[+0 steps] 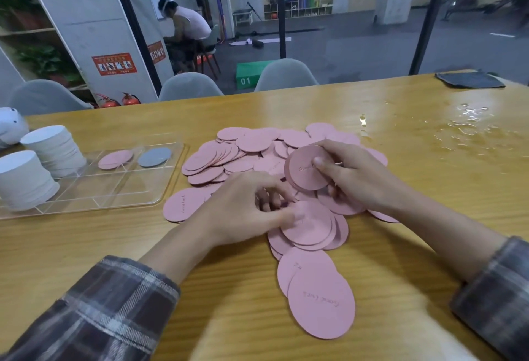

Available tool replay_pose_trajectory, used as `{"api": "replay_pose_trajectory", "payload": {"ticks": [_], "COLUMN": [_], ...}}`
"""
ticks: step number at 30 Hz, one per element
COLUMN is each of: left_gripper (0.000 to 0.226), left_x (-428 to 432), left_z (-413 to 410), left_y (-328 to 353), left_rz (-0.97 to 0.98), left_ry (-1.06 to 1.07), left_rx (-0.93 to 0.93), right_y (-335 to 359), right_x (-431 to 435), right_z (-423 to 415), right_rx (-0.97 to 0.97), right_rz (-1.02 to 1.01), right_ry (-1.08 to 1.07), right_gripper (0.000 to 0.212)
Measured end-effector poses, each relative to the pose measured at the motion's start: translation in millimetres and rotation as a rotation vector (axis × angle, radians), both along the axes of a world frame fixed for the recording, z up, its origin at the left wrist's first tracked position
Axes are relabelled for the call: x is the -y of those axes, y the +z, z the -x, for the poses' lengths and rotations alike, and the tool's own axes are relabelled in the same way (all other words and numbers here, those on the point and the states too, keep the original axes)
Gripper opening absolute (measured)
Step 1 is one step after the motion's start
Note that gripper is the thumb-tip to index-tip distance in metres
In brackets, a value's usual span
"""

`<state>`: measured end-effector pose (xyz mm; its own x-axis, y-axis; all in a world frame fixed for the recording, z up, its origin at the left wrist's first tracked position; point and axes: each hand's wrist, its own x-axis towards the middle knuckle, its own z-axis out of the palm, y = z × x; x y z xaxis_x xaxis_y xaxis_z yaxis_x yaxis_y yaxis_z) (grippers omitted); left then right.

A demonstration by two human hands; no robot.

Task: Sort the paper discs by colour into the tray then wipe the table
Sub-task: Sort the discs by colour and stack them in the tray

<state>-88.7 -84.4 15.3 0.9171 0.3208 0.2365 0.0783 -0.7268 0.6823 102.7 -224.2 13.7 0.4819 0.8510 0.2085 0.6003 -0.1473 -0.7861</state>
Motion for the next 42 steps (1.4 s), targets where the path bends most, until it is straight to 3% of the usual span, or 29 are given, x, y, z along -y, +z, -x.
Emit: {"api": "replay_pose_trajectory", "payload": {"ticks": [2,5,11,16,25,30,33,37,42], "left_gripper": [0.032,0.040,0.032,0.026,0.036,0.031,0.015,0.034,0.032], "left_x": [5,4,-7,-13,-9,-8,-4,3,0], "left_z": [0,1,3,-4,-13,-13,-8,-5,-2], "left_y": [0,2,9,10,0,-3,-2,-7,-2], "left_rz": [-0.087,-0.047,0.125,0.248,0.094,-0.089,-0.150,-0.159,-0.057], "left_ry": [-0.024,-0.004,0.042,0.178,0.218,0.190,0.142,-0.029,-0.040], "left_rx": [-0.031,-0.034,0.075,0.302,0.382,0.419,0.346,0.046,0.036], "right_y": [1,4,11,13,14,9,9,8,8], "right_x": [0,1,5,3,2,1,0,-1,0], "right_z": [1,4,12,21,24,17,13,9,9], "right_rx": [0.006,-0.001,-0.070,-0.406,-0.170,-0.172,-0.141,-0.121,-0.124], "right_rz": [0.000,0.001,0.010,-0.004,0.025,0.036,0.010,0.006,0.001], "right_ry": [0.002,0.005,0.022,0.077,0.198,0.169,0.117,0.065,0.067], "right_gripper": [0.019,0.017,0.023,0.028,0.019,0.016,0.015,0.016,0.018]}}
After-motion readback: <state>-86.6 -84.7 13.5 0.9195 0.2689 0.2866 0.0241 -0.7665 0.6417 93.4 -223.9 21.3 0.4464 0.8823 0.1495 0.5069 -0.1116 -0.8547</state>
